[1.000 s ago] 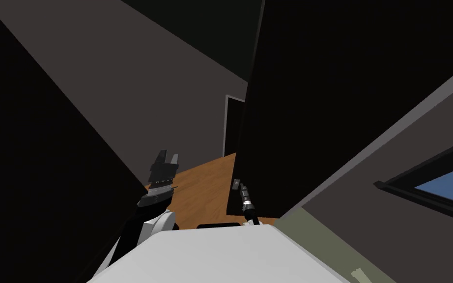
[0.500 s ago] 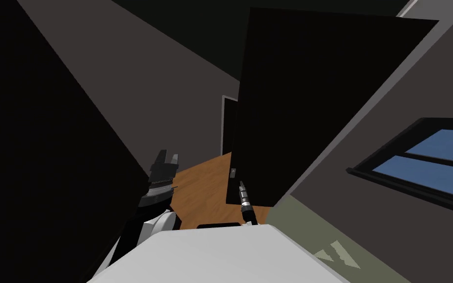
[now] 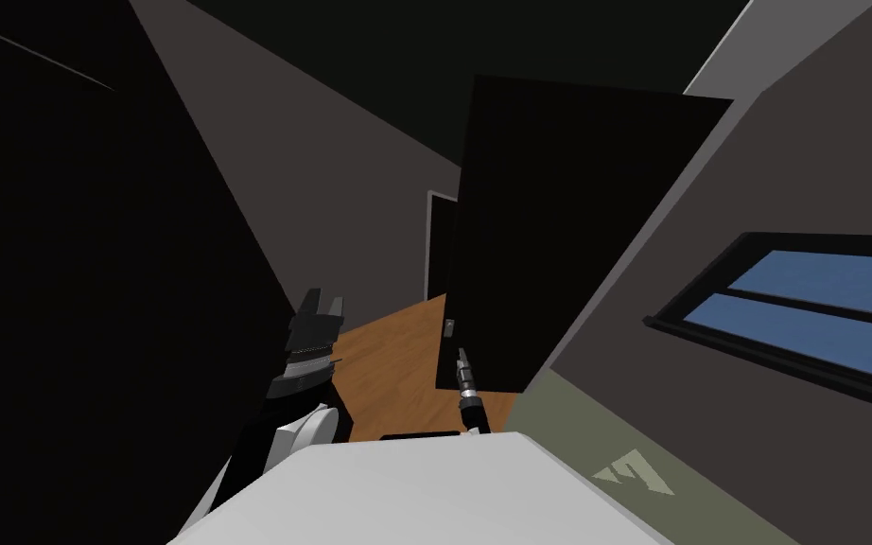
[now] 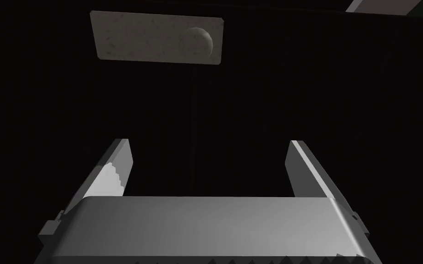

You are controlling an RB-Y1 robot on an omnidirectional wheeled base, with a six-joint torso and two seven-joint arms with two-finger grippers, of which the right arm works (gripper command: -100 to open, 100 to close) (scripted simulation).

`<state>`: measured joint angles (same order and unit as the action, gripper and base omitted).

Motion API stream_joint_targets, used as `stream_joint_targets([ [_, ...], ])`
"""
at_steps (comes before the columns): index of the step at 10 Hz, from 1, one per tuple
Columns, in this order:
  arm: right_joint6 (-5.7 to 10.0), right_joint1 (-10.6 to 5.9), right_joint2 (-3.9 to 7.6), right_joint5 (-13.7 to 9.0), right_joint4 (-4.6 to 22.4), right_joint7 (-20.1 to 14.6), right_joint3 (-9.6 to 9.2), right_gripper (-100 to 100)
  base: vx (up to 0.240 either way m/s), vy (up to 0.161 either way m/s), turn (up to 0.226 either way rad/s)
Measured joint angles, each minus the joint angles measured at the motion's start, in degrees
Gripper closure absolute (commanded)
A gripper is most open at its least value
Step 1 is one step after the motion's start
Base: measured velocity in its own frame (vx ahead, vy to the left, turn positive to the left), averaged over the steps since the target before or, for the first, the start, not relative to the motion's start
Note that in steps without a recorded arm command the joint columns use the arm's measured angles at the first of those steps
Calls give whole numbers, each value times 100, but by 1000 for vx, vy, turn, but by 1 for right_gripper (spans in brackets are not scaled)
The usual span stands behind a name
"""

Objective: Push the door open

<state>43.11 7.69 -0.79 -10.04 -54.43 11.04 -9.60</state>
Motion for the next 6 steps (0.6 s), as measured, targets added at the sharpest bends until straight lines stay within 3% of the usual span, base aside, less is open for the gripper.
stream_joint_targets([
  [3,61,-29,202,-19,53,-15,36,-100,245,-10,27],
  [6,101,-31,193,-34,62,-20,69,-100,232,33,26],
])
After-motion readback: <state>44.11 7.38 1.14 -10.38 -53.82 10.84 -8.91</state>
